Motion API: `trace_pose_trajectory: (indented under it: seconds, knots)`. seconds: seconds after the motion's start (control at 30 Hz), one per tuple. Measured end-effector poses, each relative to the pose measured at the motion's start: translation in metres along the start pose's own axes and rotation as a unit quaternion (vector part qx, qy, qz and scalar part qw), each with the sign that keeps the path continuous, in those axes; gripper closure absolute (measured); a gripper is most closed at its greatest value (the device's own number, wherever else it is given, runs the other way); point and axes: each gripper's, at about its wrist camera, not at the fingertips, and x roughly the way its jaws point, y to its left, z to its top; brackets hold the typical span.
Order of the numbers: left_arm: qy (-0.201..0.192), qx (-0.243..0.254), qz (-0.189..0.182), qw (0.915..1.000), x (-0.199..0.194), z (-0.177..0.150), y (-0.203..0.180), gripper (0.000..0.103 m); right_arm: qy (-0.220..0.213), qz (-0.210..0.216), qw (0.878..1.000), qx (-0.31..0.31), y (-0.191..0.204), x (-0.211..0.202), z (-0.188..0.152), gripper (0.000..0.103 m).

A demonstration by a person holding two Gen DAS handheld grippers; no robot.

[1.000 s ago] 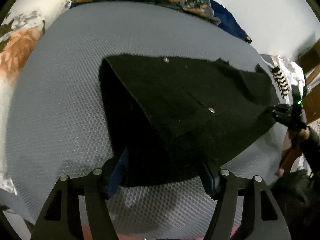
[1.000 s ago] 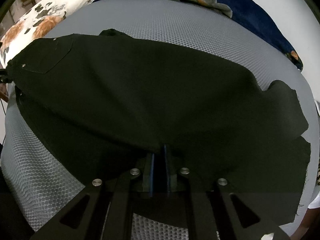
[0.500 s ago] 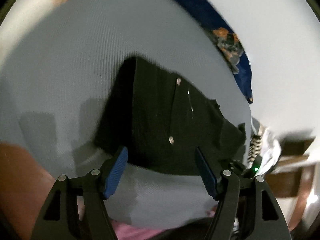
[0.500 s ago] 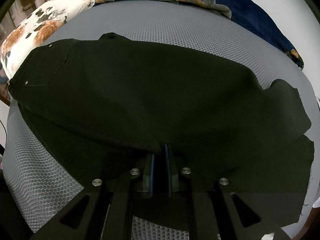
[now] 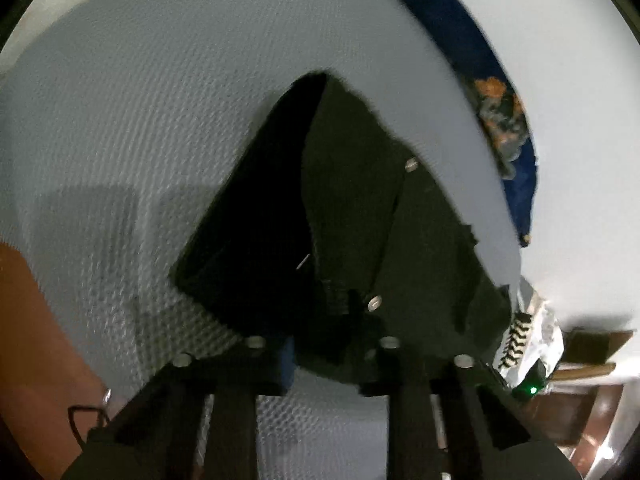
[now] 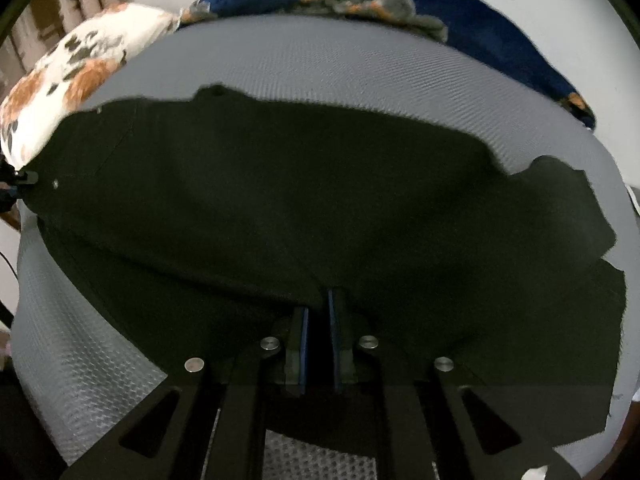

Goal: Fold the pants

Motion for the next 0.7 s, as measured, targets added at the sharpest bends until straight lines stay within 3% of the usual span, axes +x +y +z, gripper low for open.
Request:
trace_pose_trajectory:
  seconds: [0.17, 0.27, 0.43, 0.7]
  knots:
    - [-0.034, 0.086, 0.011, 0.9957, -0.019, 0.017, -0.023, 0.086, -0.032, -0.006, 0.999, 0.012, 0.012, -0.033, 0.002, 0.096]
    - [-0.035, 0.125, 0.021, 0.9913, -0.021, 0.025, -0.023, 0.085, -0.012, 0.009, 1.000, 0.013, 0.021, -0.030, -0.006, 0.096]
    - [0.035, 0.122, 0.072, 0.9893, 0.015, 0.028, 0.003, 0.085, 0.042, 0.009, 0.999, -0.001, 0.032, -0.004, -0.029, 0.096]
    - [0.036, 0.153, 0.086, 0.9838, 0.011, 0.019, 0.006, 0.084, 0.055, 0.027, 0.998, -0.001, 0.029, -0.003, -0.033, 0.096]
